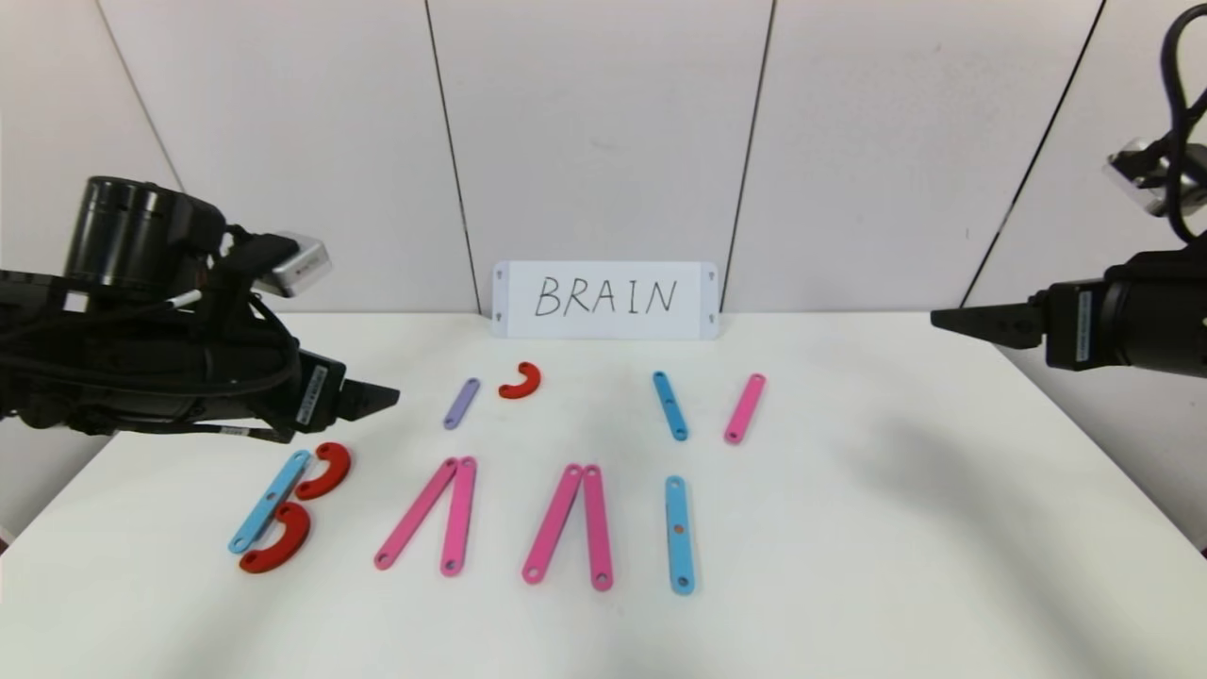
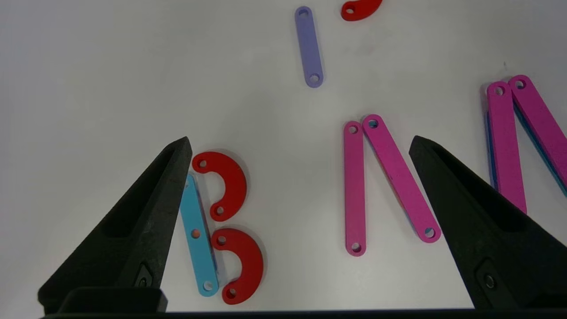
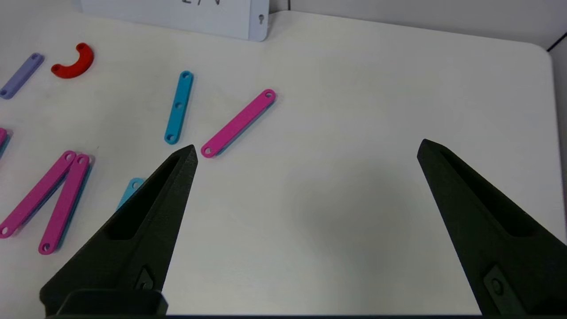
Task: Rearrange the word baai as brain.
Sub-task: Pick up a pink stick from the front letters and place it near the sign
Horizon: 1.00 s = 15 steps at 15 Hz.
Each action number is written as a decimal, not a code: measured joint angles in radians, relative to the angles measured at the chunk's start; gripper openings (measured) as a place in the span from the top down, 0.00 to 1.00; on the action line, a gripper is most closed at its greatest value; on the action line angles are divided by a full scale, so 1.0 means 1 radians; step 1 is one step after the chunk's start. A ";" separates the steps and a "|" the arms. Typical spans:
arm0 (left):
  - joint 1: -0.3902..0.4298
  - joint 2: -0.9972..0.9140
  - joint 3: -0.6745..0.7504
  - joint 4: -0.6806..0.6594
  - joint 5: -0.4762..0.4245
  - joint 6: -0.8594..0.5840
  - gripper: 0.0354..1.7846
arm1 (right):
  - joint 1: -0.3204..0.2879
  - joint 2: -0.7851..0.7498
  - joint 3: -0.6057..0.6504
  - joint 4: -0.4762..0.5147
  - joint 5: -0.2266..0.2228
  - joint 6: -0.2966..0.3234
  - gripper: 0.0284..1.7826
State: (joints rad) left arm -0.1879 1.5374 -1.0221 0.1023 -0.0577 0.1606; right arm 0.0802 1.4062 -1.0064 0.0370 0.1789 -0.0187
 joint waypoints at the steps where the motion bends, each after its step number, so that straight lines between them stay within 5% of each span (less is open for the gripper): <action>1: -0.007 0.023 -0.002 0.023 0.000 0.012 0.04 | 0.004 0.029 -0.001 0.000 0.027 0.000 0.03; 6: -0.027 0.090 0.004 0.145 -0.003 0.054 0.04 | 0.017 0.111 0.010 0.000 0.050 0.000 0.03; 15: -0.054 0.201 0.056 0.137 0.003 0.040 0.04 | 0.040 0.183 0.018 -0.002 0.049 -0.003 0.03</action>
State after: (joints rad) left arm -0.2423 1.7385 -0.9664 0.2389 -0.0551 0.2011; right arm 0.1202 1.5894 -0.9885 0.0349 0.2283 -0.0219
